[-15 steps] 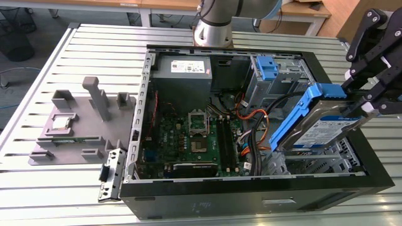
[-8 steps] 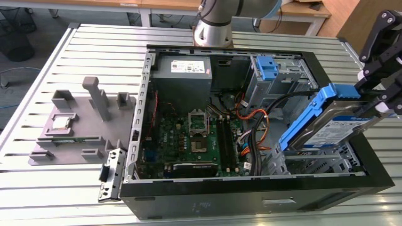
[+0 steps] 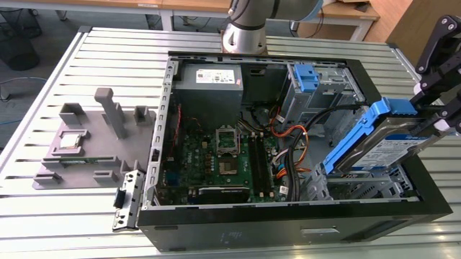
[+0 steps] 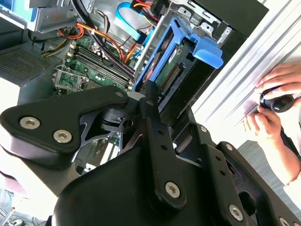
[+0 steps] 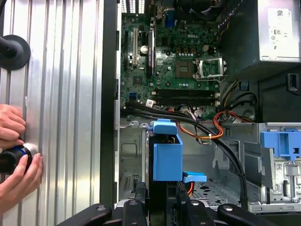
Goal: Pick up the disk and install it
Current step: 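Pick up the disk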
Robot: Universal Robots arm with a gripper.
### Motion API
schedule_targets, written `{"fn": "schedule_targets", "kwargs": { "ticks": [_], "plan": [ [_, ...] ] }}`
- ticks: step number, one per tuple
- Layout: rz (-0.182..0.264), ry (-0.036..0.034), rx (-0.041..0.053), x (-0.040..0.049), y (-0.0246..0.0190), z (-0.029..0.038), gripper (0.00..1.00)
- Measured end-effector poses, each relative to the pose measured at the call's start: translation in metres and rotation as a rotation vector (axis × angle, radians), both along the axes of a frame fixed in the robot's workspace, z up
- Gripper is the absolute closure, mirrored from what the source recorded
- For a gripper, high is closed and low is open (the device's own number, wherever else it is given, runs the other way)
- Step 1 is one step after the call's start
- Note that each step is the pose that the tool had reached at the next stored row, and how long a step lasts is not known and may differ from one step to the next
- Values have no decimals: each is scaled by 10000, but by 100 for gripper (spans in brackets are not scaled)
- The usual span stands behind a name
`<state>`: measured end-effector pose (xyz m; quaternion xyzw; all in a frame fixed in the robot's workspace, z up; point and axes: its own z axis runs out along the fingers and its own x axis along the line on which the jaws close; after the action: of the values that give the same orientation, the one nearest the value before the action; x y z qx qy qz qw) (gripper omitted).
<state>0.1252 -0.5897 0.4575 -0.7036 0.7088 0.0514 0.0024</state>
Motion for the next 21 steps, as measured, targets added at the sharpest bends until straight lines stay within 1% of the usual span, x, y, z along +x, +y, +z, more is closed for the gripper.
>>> {"fn": "schedule_targets", "kwargs": {
  "ticks": [4,9,14,21],
  "plan": [
    [0,0,1,1,0,-3,65],
    [0,0,3,1,0,-32,65],
    [0,0,2,4,23,-38,65],
    [-5,0,0,13,29,-52,65]
  ]
}}
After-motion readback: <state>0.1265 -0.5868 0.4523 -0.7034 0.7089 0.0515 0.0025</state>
